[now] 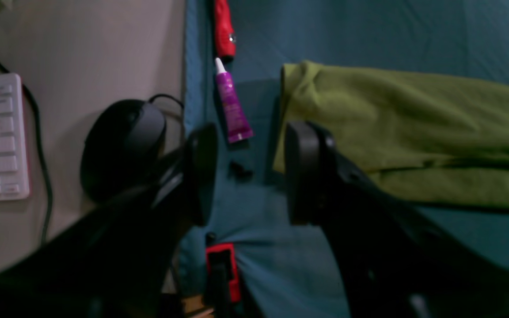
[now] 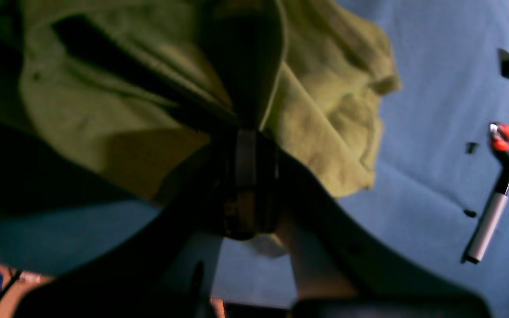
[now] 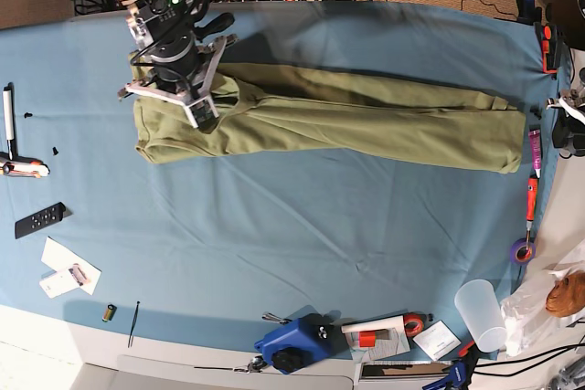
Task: Layout the t-shirt on the table in an organized manner, then fold the t-shirt properly
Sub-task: 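Press the folded end with the right gripper and lower the left gripper to the strip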
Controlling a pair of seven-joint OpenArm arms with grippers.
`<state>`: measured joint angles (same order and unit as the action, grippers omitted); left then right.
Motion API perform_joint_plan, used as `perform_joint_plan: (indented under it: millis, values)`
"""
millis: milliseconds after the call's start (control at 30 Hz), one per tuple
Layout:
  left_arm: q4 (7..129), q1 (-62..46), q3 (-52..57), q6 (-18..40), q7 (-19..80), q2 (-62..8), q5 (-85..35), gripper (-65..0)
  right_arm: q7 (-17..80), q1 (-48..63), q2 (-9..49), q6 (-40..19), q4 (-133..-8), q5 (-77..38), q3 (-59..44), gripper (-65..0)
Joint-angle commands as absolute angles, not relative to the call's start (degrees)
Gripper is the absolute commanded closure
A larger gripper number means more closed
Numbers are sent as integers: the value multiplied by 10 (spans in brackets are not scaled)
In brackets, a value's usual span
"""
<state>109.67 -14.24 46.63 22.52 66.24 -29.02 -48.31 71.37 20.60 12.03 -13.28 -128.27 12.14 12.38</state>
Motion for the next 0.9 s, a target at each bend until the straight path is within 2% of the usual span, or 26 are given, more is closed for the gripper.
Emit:
perform_joint_plan:
  millis: [0,200,300,433,533,633,767,867]
  values:
    - [1105,-146,470,228,656,-294,-512,-260,702,203,122,-128,-1293,135,114,0]
    - [1105,-146,470,309,606,-229,-563,-258,690,203,122,-126,-1293,127,91,0]
    - [1105,-146,447,316,600,-211,-561,-257,690,203,122,-126,-1293,110,91,0]
    - [1089,-143,364,314,578,-206,-516,-257,690,203,122,-126,-1293,109,90,0]
    - [1069,-137,299,262,496,-206,-413,-257,690,203,122,-136,-1293,109,90,0]
    - [1048,-114,252,221,479,-206,-332,-257,697,203,123,-155,-1293,89,90,-4]
    - [975,-73,215,220,457,-206,-295,-257,700,203,123,-168,-1293,58,90,-102]
    - [908,-44,212,164,455,-206,-249,-257,701,203,122,-168,-1293,61,90,-110]
